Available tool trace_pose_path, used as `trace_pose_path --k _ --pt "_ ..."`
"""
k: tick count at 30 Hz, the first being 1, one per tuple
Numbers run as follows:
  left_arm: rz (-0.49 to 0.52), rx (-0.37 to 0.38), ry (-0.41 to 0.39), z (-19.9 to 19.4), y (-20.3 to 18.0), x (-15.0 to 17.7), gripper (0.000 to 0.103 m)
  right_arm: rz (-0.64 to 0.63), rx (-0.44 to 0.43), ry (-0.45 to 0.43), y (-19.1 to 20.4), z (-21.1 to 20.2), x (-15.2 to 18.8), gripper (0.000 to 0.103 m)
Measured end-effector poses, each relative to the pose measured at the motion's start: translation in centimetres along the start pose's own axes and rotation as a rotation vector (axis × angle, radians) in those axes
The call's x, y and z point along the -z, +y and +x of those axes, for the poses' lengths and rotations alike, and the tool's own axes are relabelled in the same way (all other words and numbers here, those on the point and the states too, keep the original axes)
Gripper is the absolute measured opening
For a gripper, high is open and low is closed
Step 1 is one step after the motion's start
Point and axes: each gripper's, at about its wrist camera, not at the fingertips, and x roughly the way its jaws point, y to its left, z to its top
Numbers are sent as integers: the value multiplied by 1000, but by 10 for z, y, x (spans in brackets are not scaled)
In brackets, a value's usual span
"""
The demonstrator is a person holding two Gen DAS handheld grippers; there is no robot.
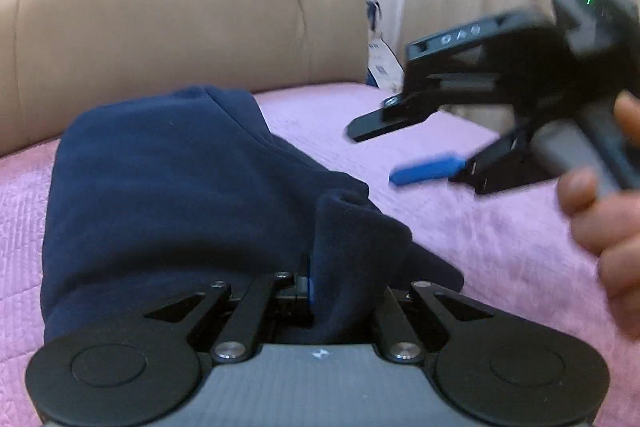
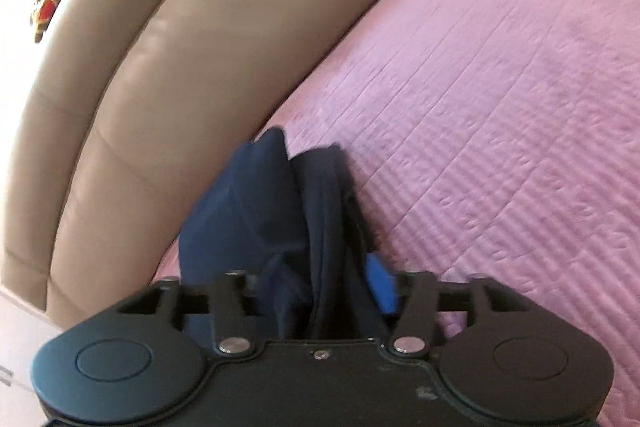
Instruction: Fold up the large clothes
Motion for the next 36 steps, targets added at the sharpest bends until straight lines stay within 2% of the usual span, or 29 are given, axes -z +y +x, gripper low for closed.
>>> trace_pose_path --k 2,5,8,10,12,13,14,15,17,19,22,23,24,25,26,27,29,31,34,35,36 --pt "-26 3 -30 -6 7 0 6 -8 -2 24 3 8 -5 79" --pt "-19 0 -68 -19 9 3 6 15 -76 56 2 18 -15 82" --pt "-30 -2 -88 -24 11 0 6 46 -115 129 -2 38 -23 83" --pt "-22 6 -88 -33 2 9 6 60 -129 185 -3 58 -26 83" --pt "-10 3 -84 -32 0 12 6 96 -247 231 0 73 -29 82" --pt "-2 0 -81 -31 -3 11 6 99 -277 242 5 78 -30 82" --pt "5 -3 -81 -31 -5 10 6 65 -274 235 15 77 -33 74" --pt "12 -8 -87 -28 -9 6 6 -13 -247 220 31 74 -36 50" --pt "26 -30 -110 -22 -18 -5 6 -199 -156 194 63 69 -40 25" --pt "13 -26 -113 -14 -26 -20 6 -332 -101 152 80 62 -44 25" --pt "-80 57 -7 14 -17 -19 9 -298 18 147 64 69 -56 28" --pt "-100 71 48 26 -15 -13 13 -270 71 175 52 78 -57 47" --pt "-96 74 100 33 -15 -7 17 -246 118 193 40 84 -55 63" --pt "-62 76 100 29 -19 -1 19 -234 125 191 32 82 -53 65" --pt "-22 92 74 18 -23 4 26 -221 105 175 25 71 -51 65" --pt "-11 143 64 4 -24 6 41 -214 92 151 22 59 -49 68" --pt "-33 256 65 -21 -21 6 52 -228 99 82 23 32 -49 70" --pt "-56 326 57 -51 -17 6 52 -273 106 23 30 2 -43 74" --pt "-122 252 -28 -94 -3 3 49 -361 63 -53 53 -35 -21 77" --pt "-162 215 -63 -105 7 2 45 -396 59 -61 63 -45 -9 77" --pt "-206 170 -83 -111 18 1 37 -432 68 -66 73 -50 3 76"
